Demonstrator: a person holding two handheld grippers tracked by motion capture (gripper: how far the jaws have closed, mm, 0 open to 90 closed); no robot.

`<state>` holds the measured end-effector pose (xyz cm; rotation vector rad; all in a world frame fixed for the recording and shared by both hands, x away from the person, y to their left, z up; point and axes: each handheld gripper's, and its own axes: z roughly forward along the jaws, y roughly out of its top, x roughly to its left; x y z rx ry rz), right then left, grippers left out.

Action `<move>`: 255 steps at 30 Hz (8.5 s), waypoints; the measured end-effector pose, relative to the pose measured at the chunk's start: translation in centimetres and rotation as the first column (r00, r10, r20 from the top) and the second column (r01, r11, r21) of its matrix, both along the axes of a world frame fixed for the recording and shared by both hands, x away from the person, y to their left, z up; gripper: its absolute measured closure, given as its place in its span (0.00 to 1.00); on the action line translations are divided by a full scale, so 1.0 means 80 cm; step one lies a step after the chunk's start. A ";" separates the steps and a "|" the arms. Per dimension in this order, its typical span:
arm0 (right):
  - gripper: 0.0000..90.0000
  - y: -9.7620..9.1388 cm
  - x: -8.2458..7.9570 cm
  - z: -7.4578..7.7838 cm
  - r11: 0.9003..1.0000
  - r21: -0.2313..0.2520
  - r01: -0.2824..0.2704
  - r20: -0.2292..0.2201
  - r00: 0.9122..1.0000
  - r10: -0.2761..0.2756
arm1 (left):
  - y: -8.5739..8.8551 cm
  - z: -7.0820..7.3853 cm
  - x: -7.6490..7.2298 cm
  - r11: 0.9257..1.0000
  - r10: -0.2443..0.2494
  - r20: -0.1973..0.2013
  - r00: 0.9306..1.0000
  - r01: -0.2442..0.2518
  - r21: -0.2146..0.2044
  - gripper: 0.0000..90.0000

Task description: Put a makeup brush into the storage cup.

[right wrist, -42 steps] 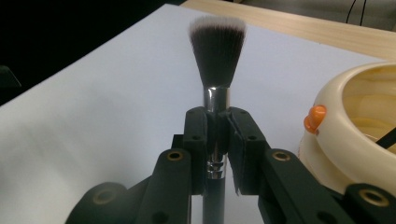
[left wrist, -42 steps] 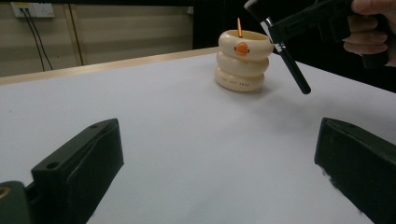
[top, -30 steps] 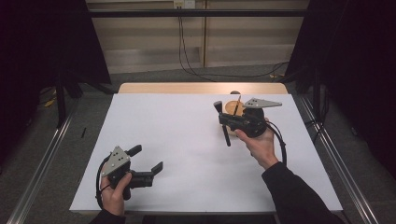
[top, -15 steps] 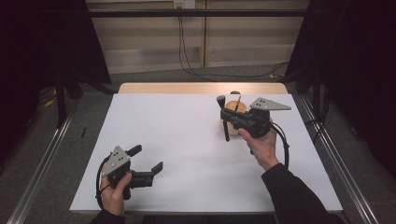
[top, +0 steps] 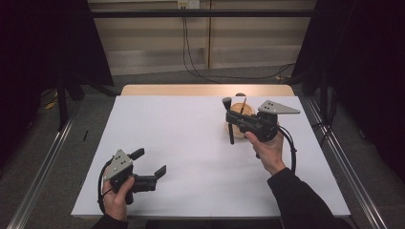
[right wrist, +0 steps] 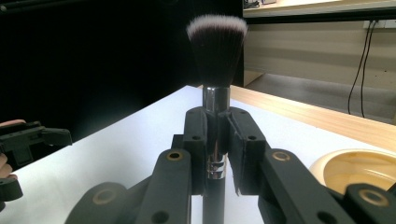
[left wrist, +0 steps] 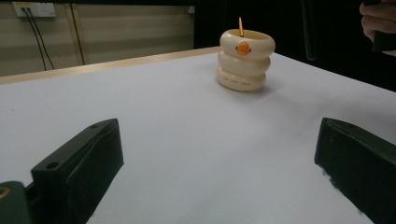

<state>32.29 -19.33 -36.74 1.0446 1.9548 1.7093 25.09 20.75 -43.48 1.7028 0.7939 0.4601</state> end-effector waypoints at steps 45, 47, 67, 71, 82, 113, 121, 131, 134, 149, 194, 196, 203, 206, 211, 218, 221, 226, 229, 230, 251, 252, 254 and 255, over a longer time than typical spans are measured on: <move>0.87 -0.052 0.054 0.028 0.986 -0.021 0.163 0.018 0.987 -0.162 | -0.001 0.000 0.001 1.000 0.005 -0.001 1.000 -0.005 0.000 0.01; 0.87 -0.050 0.057 0.028 0.983 -0.032 0.179 0.021 0.984 -0.179 | -0.001 0.000 0.001 1.000 0.005 0.000 1.000 -0.005 -0.001 0.01; 0.87 -0.045 0.089 0.034 0.977 -0.047 0.209 0.021 0.978 -0.208 | 0.001 0.001 0.002 1.000 0.000 0.002 1.000 0.000 -0.003 0.01; 0.87 -0.045 0.094 0.030 0.973 -0.056 0.223 0.012 0.975 -0.222 | 0.000 0.001 0.001 1.000 0.002 0.003 1.000 -0.002 -0.008 0.01; 0.87 -0.045 0.100 0.018 0.971 -0.077 0.228 0.015 0.974 -0.227 | 0.001 0.001 0.001 1.000 0.002 0.004 1.000 -0.002 -0.005 0.01; 0.87 -0.048 0.110 -0.033 0.966 -0.106 0.237 -0.039 0.970 -0.242 | 0.002 0.001 0.002 1.000 -0.008 0.007 1.000 0.008 -0.011 0.01; 0.87 -0.055 0.105 -0.049 0.964 -0.112 0.241 -0.062 0.966 -0.249 | 0.001 0.002 0.001 1.000 0.001 0.006 1.000 -0.001 -0.007 0.01; 0.87 -0.058 0.101 -0.058 0.964 -0.120 0.236 -0.085 0.965 -0.247 | 0.002 0.002 0.002 1.000 0.002 0.007 1.000 -0.002 -0.006 0.01; 0.87 -0.058 0.102 -0.058 0.965 -0.112 0.236 -0.087 0.965 -0.246 | 0.002 0.002 0.001 1.000 0.001 0.008 1.000 -0.001 -0.005 0.01; 0.49 -0.060 0.100 -0.052 0.964 -0.097 0.246 -0.074 0.965 -0.253 | 0.001 0.002 0.001 1.000 0.002 0.007 1.000 -0.002 -0.008 0.01; 0.00 -0.070 0.041 -0.052 0.925 -0.099 0.366 0.009 0.930 -0.367 | 0.001 0.002 0.002 1.000 0.013 0.000 1.000 -0.013 -0.017 0.01; 0.00 -0.073 0.036 -0.051 0.925 -0.105 0.365 0.011 0.931 -0.366 | 0.002 0.002 0.002 0.999 0.018 -0.002 1.000 -0.018 -0.032 0.01; 0.00 -0.082 0.015 -0.050 0.919 -0.117 0.377 0.011 0.926 -0.379 | 0.001 0.002 0.003 0.999 0.025 -0.004 1.000 -0.025 -0.035 0.01; 0.01 -0.086 0.005 -0.051 0.915 -0.125 0.383 0.017 0.923 -0.384 | 0.000 0.001 0.005 0.999 0.014 -0.006 1.000 -0.015 -0.033 0.01; 0.01 -0.091 -0.013 -0.053 0.908 -0.138 0.396 0.038 0.918 -0.395 | 0.000 0.001 0.006 1.000 0.013 -0.006 1.000 -0.013 -0.026 0.01; 0.01 -0.097 -0.036 -0.054 0.908 -0.146 0.392 0.046 0.920 -0.390 | 0.001 0.002 0.005 0.999 0.018 -0.002 1.000 -0.018 -0.027 0.01; 0.01 -0.100 -0.047 -0.057 0.908 -0.147 0.392 0.036 0.920 -0.391 | 0.000 0.002 0.005 1.000 0.020 -0.002 1.000 -0.020 -0.024 0.01; 0.01 -0.108 -0.064 -0.060 0.903 -0.141 0.405 0.032 0.914 -0.404 | 0.000 0.002 0.005 0.999 0.020 -0.002 1.000 -0.020 -0.025 0.01; 0.01 -0.114 -0.077 -0.063 0.897 -0.139 0.419 0.028 0.907 -0.420 | 0.000 0.001 0.003 0.999 0.023 -0.008 1.000 -0.023 -0.026 0.01; 0.01 -0.116 -0.081 -0.063 0.899 -0.142 0.415 0.024 0.909 -0.416 | 0.000 0.001 0.003 0.999 0.026 -0.005 1.000 -0.026 -0.020 0.01; 0.00 -0.157 -0.143 -0.081 0.879 -0.110 0.464 -0.017 0.883 -0.468 | 0.000 0.000 -0.002 0.997 0.047 -0.003 0.999 -0.047 -0.056 0.01; 0.00 -0.156 -0.142 -0.081 0.880 -0.109 0.462 -0.013 0.885 -0.466 | 0.001 0.000 -0.002 0.997 0.047 -0.004 0.999 -0.047 -0.060 0.01; 0.00 -0.155 -0.141 -0.082 0.882 -0.115 0.457 -0.010 0.887 -0.461 | 0.002 0.000 -0.001 0.997 0.049 -0.009 0.999 -0.050 -0.065 0.01; 0.00 -0.154 -0.140 -0.083 0.883 -0.120 0.454 -0.013 0.889 -0.459 | 0.002 -0.001 -0.001 0.997 0.054 -0.010 0.998 -0.054 -0.063 0.01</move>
